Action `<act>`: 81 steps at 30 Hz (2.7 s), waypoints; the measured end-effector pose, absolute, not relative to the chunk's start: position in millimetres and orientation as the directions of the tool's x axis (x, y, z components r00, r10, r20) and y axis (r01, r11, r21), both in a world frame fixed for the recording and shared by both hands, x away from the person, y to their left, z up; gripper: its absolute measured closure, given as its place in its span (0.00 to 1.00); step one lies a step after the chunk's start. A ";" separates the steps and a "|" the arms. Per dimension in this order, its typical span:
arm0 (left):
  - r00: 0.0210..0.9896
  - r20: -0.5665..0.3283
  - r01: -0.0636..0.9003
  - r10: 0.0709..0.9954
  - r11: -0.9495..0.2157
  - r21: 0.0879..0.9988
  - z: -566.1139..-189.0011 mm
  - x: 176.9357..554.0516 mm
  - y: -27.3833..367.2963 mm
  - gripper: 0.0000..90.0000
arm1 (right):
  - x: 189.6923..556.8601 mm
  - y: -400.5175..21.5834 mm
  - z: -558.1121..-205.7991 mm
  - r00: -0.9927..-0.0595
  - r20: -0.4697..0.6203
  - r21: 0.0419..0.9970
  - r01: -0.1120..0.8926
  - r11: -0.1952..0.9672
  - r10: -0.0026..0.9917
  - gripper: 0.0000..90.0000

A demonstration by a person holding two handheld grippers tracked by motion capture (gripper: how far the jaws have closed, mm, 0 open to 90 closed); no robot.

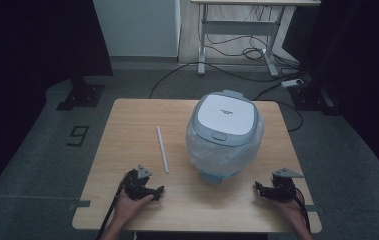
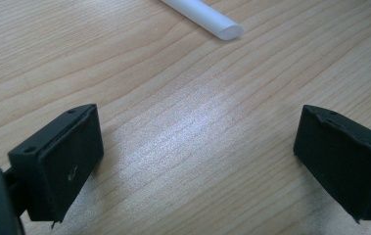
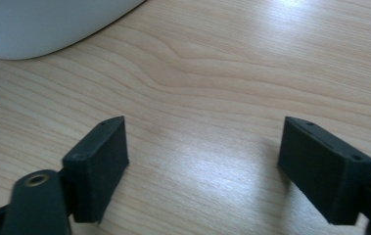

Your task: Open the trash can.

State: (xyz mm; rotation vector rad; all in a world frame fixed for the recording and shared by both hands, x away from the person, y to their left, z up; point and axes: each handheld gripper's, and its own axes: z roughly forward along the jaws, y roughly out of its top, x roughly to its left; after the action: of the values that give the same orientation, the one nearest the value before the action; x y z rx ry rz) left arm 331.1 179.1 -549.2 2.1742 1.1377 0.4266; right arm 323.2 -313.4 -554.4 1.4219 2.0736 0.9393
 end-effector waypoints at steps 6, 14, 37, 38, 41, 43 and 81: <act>0.577 -0.008 0.611 0.817 -0.425 0.668 -549.2 331.6 179.4 0.04 | 316.0 -323.9 -547.0 -0.379 0.048 0.772 0.601 0.207 0.924 0.35; 0.580 -0.008 0.609 0.815 -0.427 0.668 -549.2 332.0 179.6 0.04 | 301.0 -338.4 -527.5 -0.400 0.105 0.825 0.546 0.144 0.911 0.53; 0.577 -0.008 0.611 0.817 -0.425 0.668 -549.3 332.3 179.1 0.03 | 275.5 -331.3 -439.8 -0.570 0.139 0.930 0.355 0.090 0.810 1.00; 0.576 -0.007 0.612 0.817 -0.426 0.667 -549.2 332.3 179.1 0.03 | 275.5 -331.3 -439.8 -0.570 0.139 0.930 0.355 0.090 0.810 1.00; 0.573 -0.008 0.613 0.820 -0.422 0.668 -549.3 332.0 178.7 0.03 | 274.6 -326.2 -428.0 -0.600 0.148 0.940 0.332 0.076 0.786 1.00; 0.572 -0.008 0.613 0.820 -0.421 0.668 -549.3 332.0 178.7 0.03 | 275.3 -322.3 -419.4 -0.620 0.151 0.945 0.318 0.071 0.770 1.00; 0.573 -0.008 0.614 0.819 -0.423 0.667 -549.1 331.8 178.8 0.04 | 333.7 -237.2 -349.6 -0.761 0.125 0.964 0.246 0.104 0.637 1.00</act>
State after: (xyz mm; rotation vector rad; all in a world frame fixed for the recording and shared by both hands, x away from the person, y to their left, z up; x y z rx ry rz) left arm 331.8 178.8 -549.1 2.1776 1.1388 0.4244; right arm 333.7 -237.2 -349.6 0.8679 2.0659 1.6985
